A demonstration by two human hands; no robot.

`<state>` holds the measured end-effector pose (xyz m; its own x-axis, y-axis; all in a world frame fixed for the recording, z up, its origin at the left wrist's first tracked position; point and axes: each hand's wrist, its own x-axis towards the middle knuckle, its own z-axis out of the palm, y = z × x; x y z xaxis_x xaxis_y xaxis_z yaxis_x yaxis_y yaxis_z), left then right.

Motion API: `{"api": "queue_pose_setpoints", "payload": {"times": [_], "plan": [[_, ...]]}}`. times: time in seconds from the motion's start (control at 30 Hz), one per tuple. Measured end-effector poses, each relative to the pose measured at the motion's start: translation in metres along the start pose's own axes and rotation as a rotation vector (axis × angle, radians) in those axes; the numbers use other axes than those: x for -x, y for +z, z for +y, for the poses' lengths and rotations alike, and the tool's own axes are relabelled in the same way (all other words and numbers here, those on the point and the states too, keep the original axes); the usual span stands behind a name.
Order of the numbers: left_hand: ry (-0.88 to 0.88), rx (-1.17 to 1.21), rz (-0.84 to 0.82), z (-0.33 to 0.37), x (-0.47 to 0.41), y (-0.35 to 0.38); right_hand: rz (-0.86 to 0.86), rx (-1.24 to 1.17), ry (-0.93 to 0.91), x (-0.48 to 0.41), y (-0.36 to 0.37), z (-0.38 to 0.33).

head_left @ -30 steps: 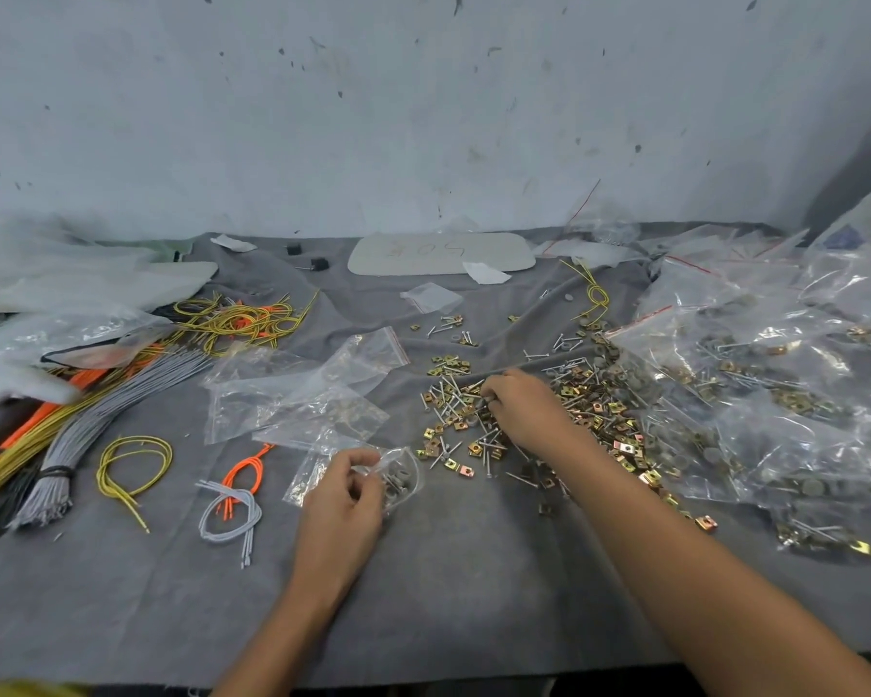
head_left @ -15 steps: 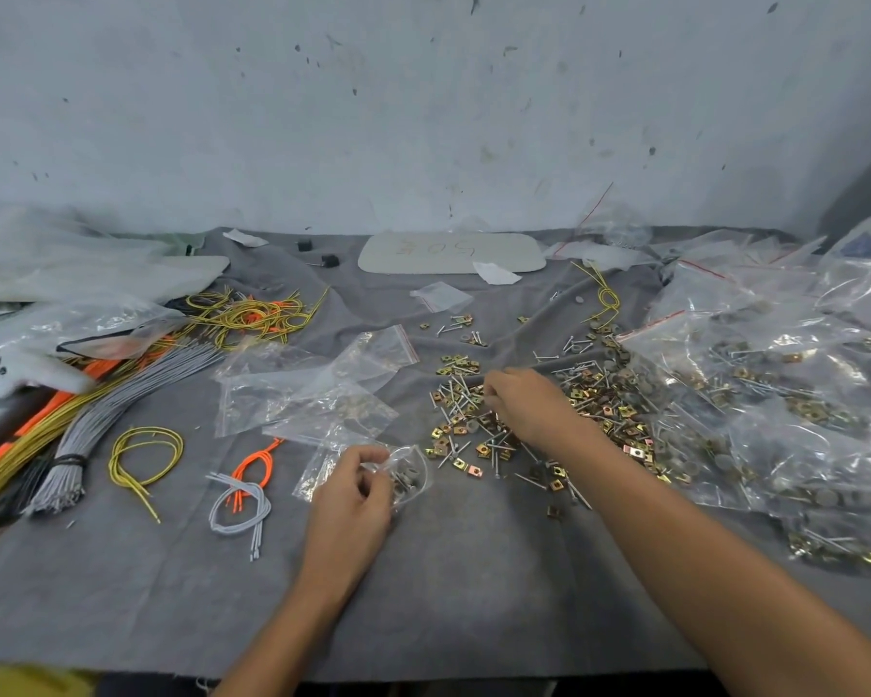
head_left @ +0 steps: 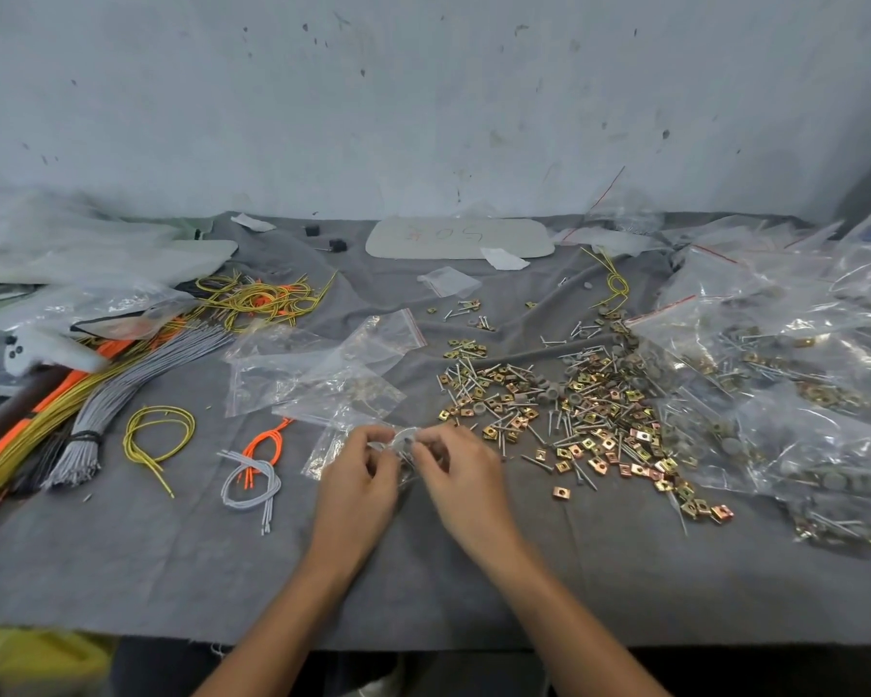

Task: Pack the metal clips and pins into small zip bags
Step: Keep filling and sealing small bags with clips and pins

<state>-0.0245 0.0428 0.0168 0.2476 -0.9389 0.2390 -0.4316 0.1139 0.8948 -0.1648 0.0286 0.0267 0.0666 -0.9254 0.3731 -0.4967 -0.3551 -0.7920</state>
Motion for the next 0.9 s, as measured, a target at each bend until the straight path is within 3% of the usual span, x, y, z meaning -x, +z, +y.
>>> {"api": "queue_pose_setpoints", "payload": {"times": [0.27, 0.43, 0.6, 0.73, 0.83, 0.9], "plan": [[0.079, -0.076, 0.035, 0.000, 0.005, 0.000, -0.022, 0.222, -0.120, 0.006, 0.009, 0.002], [0.134, -0.128, -0.012, -0.002, 0.006, 0.001, 0.043, 0.135, -0.157, 0.010, 0.005, 0.002], [0.068, -0.097, -0.004, -0.005, 0.002, 0.000, -0.160, 0.211, -0.136, 0.010, 0.003, 0.001], [0.056, -0.090, 0.013, -0.005, 0.001, 0.001, -0.033, 0.022, -0.121, 0.001, -0.007, 0.003], [0.055, -0.084, 0.021, -0.004, 0.001, 0.002, 0.068, 0.209, -0.083, -0.025, -0.024, 0.023], [0.049, -0.076, 0.026, -0.003, 0.001, 0.002, 0.020, 0.370, 0.009, -0.044, -0.037, 0.036]]}}
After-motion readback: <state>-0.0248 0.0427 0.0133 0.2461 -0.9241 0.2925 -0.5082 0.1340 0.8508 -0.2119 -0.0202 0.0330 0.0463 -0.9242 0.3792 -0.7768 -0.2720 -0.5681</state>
